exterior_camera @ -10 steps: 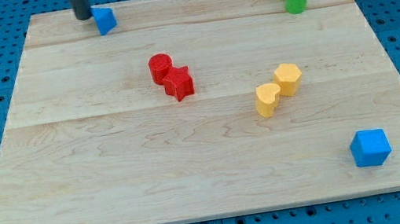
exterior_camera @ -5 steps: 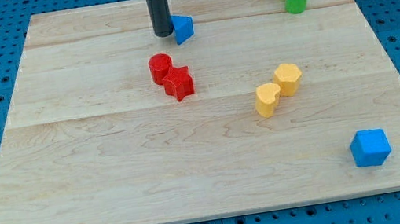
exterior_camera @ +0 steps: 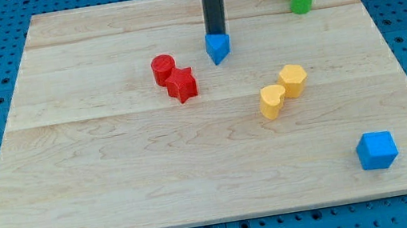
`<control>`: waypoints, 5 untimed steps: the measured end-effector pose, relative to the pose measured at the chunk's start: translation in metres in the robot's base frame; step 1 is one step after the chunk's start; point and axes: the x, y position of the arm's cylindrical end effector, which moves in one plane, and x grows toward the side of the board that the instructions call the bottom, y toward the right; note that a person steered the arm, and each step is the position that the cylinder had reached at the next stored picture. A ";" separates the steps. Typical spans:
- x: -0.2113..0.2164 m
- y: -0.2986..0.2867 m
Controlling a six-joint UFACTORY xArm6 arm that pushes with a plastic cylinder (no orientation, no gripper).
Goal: Move the blue triangle towards the blue cube
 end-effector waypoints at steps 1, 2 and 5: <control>0.015 0.013; 0.031 -0.002; 0.083 -0.041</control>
